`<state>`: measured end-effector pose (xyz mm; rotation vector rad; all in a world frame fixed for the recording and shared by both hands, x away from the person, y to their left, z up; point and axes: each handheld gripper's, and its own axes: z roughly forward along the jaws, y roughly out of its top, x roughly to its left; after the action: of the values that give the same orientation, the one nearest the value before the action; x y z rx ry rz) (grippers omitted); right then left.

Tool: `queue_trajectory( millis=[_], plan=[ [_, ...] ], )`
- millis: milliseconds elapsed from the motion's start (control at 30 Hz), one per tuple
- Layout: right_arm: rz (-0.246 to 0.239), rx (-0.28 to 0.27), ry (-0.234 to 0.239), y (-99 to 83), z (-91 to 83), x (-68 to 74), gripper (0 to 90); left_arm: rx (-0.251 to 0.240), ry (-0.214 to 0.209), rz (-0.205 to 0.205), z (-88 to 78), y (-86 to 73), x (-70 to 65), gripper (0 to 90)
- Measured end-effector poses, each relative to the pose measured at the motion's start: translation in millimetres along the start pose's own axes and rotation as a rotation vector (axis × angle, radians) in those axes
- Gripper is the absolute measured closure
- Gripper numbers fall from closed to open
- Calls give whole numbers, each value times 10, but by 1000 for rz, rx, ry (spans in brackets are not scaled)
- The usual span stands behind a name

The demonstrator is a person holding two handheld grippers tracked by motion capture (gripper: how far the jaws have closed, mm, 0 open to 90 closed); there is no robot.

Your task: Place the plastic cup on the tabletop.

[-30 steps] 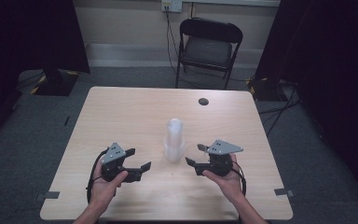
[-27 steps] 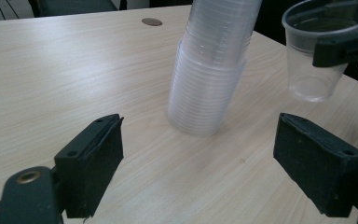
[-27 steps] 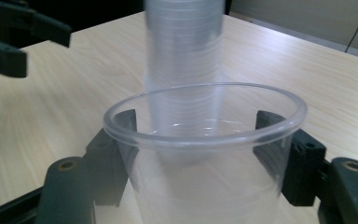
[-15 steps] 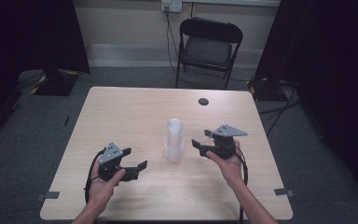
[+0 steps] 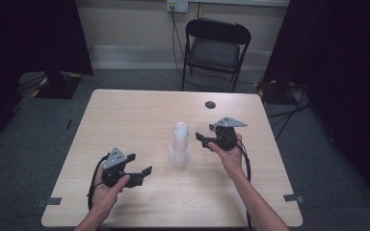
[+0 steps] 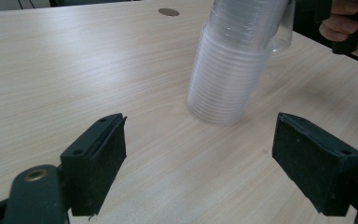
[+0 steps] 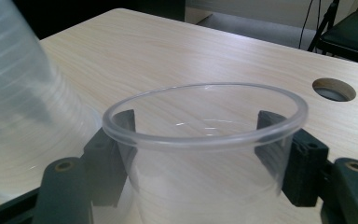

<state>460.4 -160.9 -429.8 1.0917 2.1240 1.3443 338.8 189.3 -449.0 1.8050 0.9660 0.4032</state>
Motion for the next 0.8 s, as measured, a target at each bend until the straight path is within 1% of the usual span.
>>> queue_trajectory(
  millis=[167, 267, 367, 500, 633, 700, 800],
  plan=[
    [9, 17, -19, -16, 132, -57, 288, 6, 4, 4, 4, -5, 7, 178],
    [18, 20, -19, -21, 198, -77, 286, 6, 4, 3, 6, -8, 7, 180],
    [12, 28, -14, -28, 262, -78, 284, 4, 4, -5, 10, -11, 4, 181],
    [26, 31, -16, -44, 335, -98, 282, 9, 4, -1, 12, -14, 5, 182],
    [29, 42, -24, -63, 385, -111, 276, 8, 4, -3, 14, -16, 5, 183],
    [30, 42, -17, -80, 402, -122, 270, 8, 5, -2, 13, -17, 5, 183],
    [37, 54, -29, -103, 411, -139, 277, 9, 5, 2, 12, -18, 6, 186]
  ],
)
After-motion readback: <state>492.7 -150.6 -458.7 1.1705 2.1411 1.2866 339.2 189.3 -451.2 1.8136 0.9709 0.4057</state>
